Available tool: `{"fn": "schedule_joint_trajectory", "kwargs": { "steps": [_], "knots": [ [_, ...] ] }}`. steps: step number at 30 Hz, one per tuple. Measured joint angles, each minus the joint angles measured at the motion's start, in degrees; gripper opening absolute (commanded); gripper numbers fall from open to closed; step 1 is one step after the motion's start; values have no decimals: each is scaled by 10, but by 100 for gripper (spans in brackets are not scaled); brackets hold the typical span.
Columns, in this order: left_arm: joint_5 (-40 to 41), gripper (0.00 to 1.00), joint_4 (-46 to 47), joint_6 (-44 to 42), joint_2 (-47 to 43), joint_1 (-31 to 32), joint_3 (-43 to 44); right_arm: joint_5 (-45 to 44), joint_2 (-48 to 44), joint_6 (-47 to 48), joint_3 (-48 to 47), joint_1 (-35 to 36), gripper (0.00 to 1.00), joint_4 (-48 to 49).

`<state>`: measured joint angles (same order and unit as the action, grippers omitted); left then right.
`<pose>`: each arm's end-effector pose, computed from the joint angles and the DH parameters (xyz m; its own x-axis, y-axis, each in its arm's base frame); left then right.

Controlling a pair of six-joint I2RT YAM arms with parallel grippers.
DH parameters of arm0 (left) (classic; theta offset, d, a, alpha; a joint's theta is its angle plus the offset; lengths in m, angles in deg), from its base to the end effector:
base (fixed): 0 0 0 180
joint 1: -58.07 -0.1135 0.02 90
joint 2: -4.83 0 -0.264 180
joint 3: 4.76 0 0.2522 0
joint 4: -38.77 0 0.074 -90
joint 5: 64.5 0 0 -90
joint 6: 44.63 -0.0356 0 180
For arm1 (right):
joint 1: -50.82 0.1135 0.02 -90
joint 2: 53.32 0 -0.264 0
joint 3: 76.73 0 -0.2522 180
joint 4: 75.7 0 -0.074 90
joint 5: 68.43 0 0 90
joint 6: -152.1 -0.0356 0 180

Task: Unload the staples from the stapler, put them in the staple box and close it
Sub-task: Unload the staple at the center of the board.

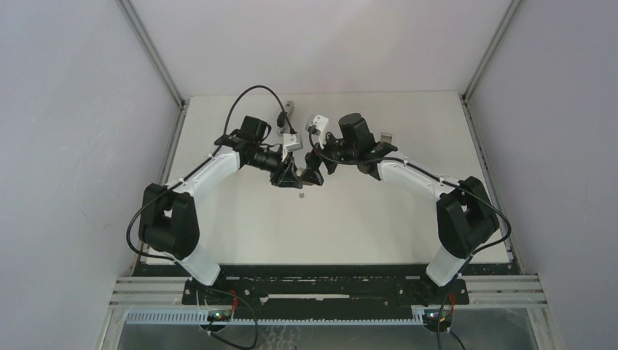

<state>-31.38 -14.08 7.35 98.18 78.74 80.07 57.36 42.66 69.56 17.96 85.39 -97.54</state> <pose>0.2979 -0.1442 0.2577 -0.2969 0.4717 -0.8303 0.9536 0.1003 -0.2840 0.3028 0.2340 0.2741 -0.3263 -0.3528 -0.8770 -0.9165 0.3452 0.2022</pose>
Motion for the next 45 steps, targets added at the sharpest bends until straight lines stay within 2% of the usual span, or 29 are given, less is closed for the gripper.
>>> {"fn": "schedule_joint_trajectory", "kwargs": {
  "steps": [7, 14, 19, 36, 45],
  "knots": [
    [25, 7, 11, 0, 2, -1, 0, -47, -1, -16, 9, 3, 100, 16],
    [34, 6, 17, 2, 4, 0, 0, -53, -19, -40, 29, -14, 100, 31],
    [45, 0, 27, 11, 4, -1, 0, -55, -26, -52, 30, -28, 100, 32],
    [102, 0, 93, 68, 2, 0, -1, -114, -24, -121, 36, -70, 100, 46],
    [102, 0, 104, 75, -20, 3, -2, -87, -1, -183, 36, -119, 100, 54]
  ]
}}
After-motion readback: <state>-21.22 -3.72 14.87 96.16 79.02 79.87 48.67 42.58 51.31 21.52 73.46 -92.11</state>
